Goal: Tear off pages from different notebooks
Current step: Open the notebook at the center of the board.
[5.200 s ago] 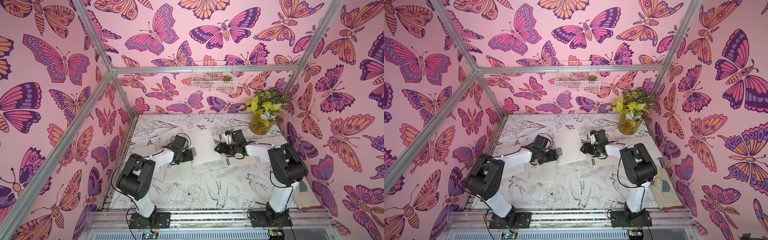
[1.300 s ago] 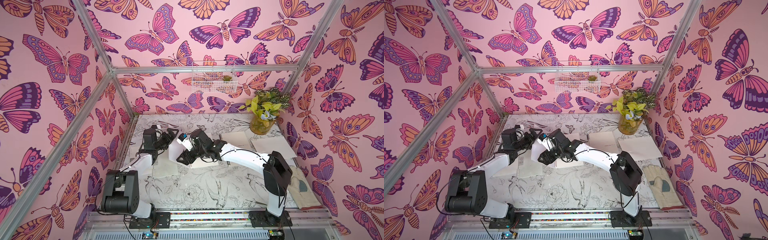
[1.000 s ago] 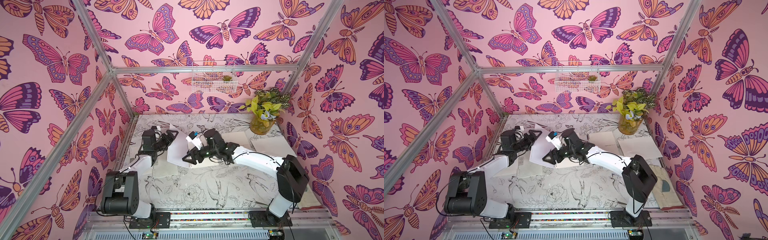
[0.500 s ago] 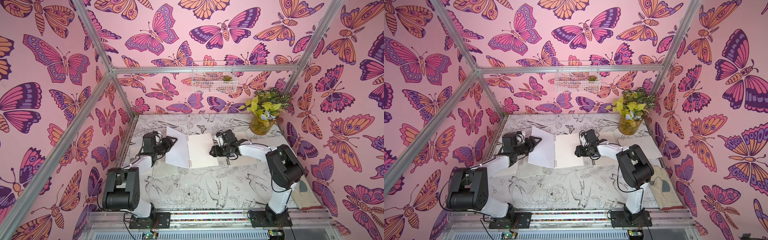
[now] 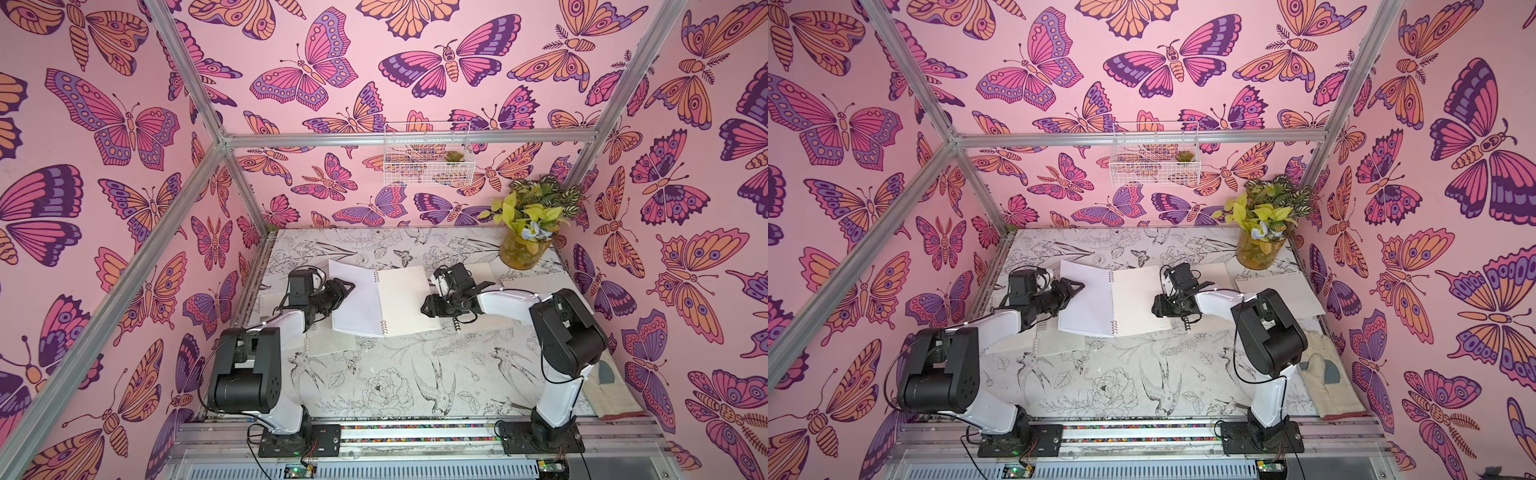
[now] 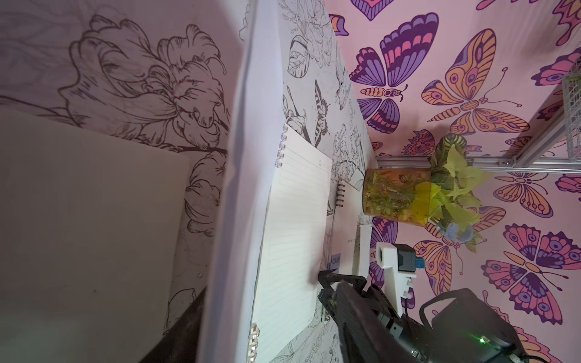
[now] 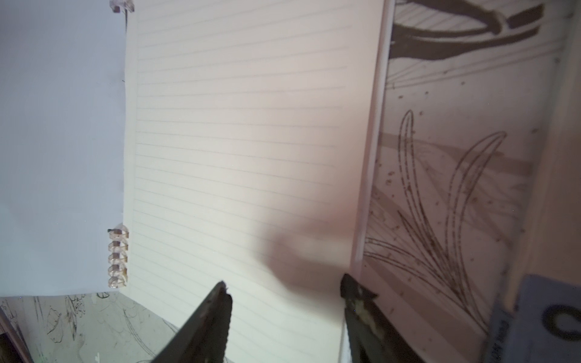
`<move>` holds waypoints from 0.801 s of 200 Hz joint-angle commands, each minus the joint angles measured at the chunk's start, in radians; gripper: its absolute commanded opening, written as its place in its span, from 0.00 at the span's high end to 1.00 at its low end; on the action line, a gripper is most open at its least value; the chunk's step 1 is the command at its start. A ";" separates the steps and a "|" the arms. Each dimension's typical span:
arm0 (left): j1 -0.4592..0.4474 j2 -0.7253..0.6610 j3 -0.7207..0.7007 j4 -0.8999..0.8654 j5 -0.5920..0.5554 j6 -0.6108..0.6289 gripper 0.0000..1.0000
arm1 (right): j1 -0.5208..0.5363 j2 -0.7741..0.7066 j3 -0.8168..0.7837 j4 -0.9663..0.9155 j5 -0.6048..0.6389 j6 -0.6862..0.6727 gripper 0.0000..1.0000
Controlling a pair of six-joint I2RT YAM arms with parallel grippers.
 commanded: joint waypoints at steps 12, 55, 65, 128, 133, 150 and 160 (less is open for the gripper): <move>0.004 0.015 0.013 -0.028 0.002 0.025 0.40 | 0.005 -0.017 -0.005 -0.024 0.022 -0.006 0.39; 0.004 0.021 0.016 -0.030 0.008 0.025 0.40 | 0.005 0.017 -0.009 0.005 -0.015 0.012 0.40; 0.004 0.021 0.016 -0.030 0.010 0.026 0.40 | 0.005 0.019 -0.009 0.015 -0.028 0.016 0.40; 0.004 0.036 0.020 -0.030 0.017 0.022 0.41 | 0.042 0.030 0.019 0.060 -0.102 0.036 0.41; 0.004 0.037 0.021 -0.030 0.018 0.022 0.41 | 0.042 0.029 0.021 0.062 -0.106 0.038 0.41; 0.004 0.039 0.021 -0.030 0.019 0.024 0.41 | 0.042 0.029 0.029 0.051 -0.103 0.035 0.41; 0.004 0.039 0.020 -0.030 0.020 0.025 0.41 | 0.042 0.024 0.035 0.022 -0.077 0.020 0.41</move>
